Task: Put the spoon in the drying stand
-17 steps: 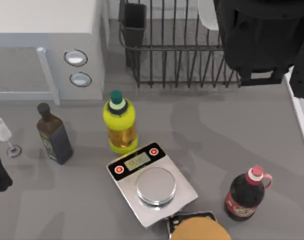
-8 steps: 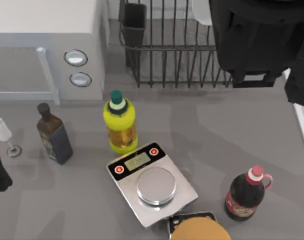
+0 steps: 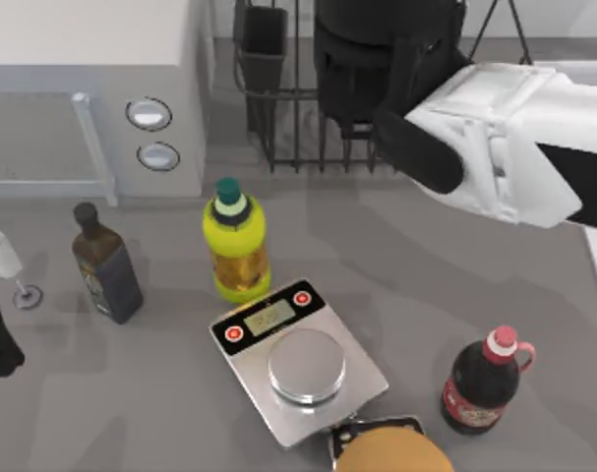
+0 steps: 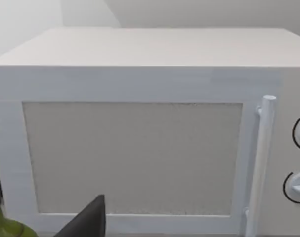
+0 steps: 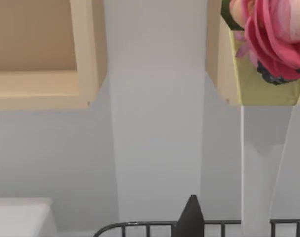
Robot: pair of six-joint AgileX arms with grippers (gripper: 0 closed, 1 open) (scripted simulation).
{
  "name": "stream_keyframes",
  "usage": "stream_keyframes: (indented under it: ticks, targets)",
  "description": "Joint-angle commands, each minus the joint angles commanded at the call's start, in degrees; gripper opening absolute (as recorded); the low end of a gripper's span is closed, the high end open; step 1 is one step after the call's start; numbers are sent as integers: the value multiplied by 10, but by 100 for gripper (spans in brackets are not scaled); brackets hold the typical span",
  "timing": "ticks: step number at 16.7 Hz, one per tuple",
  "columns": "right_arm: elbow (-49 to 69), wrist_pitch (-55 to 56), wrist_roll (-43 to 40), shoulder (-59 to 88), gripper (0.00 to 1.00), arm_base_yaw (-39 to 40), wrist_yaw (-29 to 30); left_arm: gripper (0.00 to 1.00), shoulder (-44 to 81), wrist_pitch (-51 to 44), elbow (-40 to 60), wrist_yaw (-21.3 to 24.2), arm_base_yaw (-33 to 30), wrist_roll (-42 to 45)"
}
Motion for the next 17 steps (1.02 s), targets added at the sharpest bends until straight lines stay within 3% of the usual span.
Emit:
stream_keyframes:
  ticks: [5, 10, 17]
  targets:
    - [-29, 138, -4, 114, 0, -86, -85, 100, 0, 0, 0, 0, 0, 0]
    - [-33, 151, -5, 125, 0, -97, -96, 100, 0, 0, 0, 0, 0, 0]
    - [-33, 151, -5, 125, 53, -97, -96, 100, 0, 0, 0, 0, 0, 0]
